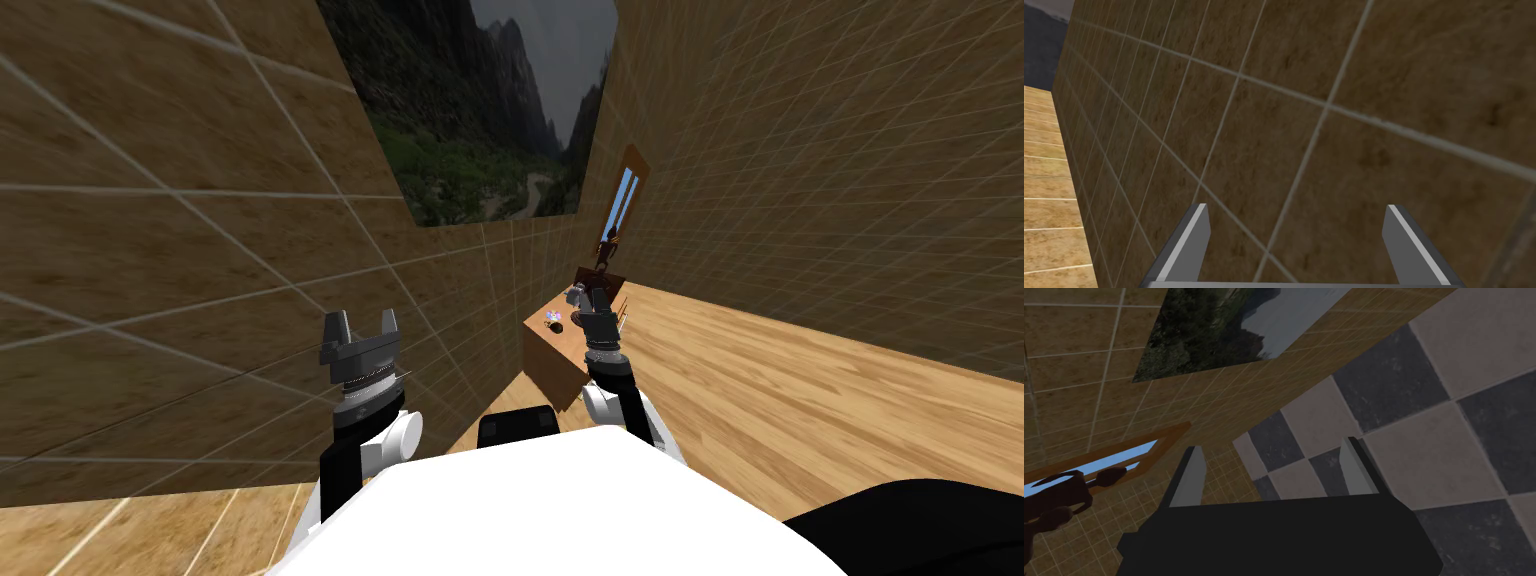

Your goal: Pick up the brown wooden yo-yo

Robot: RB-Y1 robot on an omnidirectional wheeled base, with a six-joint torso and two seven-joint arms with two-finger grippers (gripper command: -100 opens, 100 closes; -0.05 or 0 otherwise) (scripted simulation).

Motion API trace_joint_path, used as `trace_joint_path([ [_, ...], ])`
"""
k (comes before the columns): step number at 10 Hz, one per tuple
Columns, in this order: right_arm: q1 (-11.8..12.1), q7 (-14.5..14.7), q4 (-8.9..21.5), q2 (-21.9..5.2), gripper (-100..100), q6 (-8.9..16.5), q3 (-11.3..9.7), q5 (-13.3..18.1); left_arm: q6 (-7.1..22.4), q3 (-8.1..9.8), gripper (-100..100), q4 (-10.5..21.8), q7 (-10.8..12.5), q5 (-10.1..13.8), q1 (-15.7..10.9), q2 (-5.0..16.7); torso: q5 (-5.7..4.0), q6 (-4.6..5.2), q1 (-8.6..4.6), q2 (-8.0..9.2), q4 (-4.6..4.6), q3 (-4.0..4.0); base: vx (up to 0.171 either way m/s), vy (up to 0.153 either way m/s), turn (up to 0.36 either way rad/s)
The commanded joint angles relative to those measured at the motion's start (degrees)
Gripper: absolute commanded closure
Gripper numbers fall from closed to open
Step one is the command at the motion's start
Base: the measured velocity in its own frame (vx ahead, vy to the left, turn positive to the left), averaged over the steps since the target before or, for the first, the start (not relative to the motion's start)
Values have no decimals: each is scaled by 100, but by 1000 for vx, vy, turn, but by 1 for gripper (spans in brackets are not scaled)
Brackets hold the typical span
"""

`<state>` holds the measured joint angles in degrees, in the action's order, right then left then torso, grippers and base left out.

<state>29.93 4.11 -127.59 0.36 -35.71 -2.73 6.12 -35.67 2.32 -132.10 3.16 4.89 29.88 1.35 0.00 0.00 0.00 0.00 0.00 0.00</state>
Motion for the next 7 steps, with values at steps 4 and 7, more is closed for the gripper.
trace_joint_path([
  [4,-124,258,246,-665,-100,-34,77,158,0,0,0,0,0,0,-1,0,-3,-1,-15,13,3,7,-33,-28,87],
  [7,-284,592,602,-1170,-100,-68,158,383,0,0,0,0,0,0,-1,1,-6,-2,-24,22,5,13,-70,-61,175],
])
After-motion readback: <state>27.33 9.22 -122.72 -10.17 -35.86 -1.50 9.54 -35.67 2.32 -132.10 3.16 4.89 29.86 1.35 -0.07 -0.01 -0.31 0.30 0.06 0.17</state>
